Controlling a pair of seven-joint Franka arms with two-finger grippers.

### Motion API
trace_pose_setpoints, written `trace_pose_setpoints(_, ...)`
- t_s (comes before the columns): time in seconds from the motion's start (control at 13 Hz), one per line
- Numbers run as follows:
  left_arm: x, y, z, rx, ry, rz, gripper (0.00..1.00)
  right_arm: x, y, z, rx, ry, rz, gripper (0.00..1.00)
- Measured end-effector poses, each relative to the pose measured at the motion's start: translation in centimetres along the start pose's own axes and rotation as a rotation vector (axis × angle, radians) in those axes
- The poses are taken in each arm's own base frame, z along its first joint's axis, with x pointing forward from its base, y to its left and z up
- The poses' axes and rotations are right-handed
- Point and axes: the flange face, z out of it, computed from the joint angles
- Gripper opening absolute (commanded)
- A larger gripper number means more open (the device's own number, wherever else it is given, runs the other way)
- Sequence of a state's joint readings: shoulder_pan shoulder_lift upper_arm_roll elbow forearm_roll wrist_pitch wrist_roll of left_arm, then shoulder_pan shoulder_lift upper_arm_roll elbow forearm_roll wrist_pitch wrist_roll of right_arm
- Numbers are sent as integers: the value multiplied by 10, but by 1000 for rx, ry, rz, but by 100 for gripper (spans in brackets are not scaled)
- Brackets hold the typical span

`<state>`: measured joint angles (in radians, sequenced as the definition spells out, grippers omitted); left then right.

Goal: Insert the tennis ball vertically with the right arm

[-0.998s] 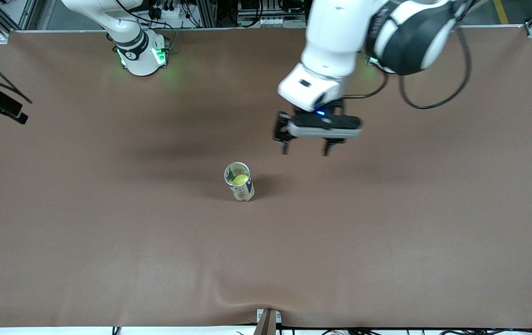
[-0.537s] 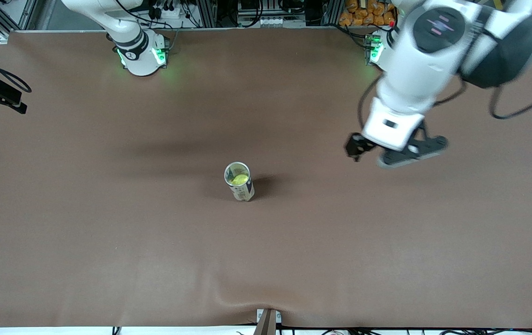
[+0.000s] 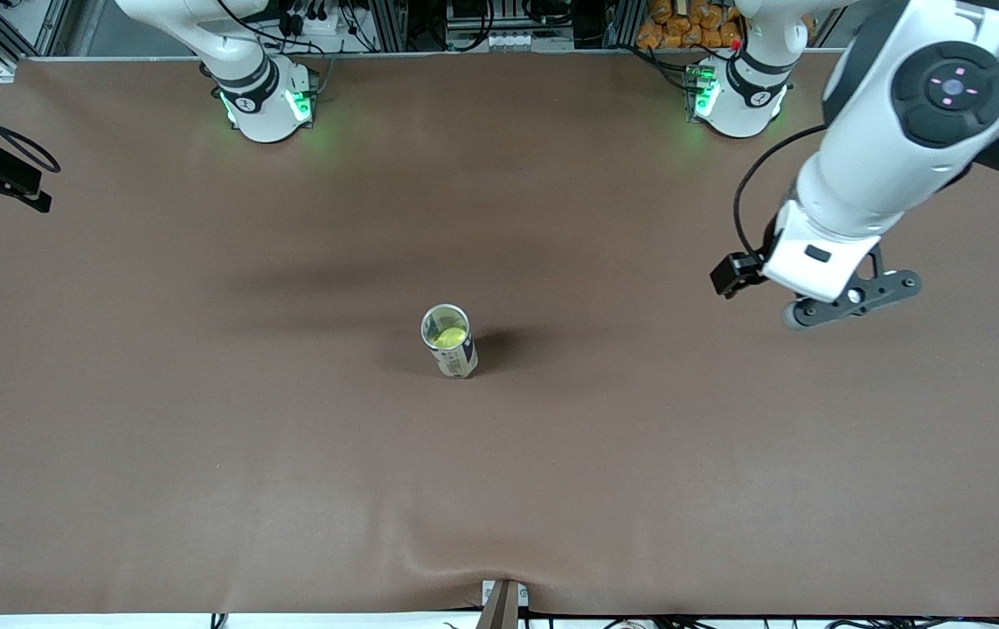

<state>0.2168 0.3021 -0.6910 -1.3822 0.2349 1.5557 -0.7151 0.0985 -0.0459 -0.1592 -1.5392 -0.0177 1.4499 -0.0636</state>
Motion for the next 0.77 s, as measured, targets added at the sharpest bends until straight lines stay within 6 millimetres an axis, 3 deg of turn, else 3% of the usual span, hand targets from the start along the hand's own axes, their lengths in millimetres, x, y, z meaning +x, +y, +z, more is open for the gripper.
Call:
trace_pose_setpoints(0.23, 12, -19, 0, -8, -9, 24, 100, 0, 0, 1, 0, -2, 0, 100)
trace_pose_setpoints(0.38, 13, -30, -10, -44, -16, 48, 100, 0, 0, 4, 0, -8, 0, 100)
trace_pose_setpoints(0.77, 21, -106, -49, -74, 2, 89, 100, 1, 5, 5, 0, -4, 9, 100)
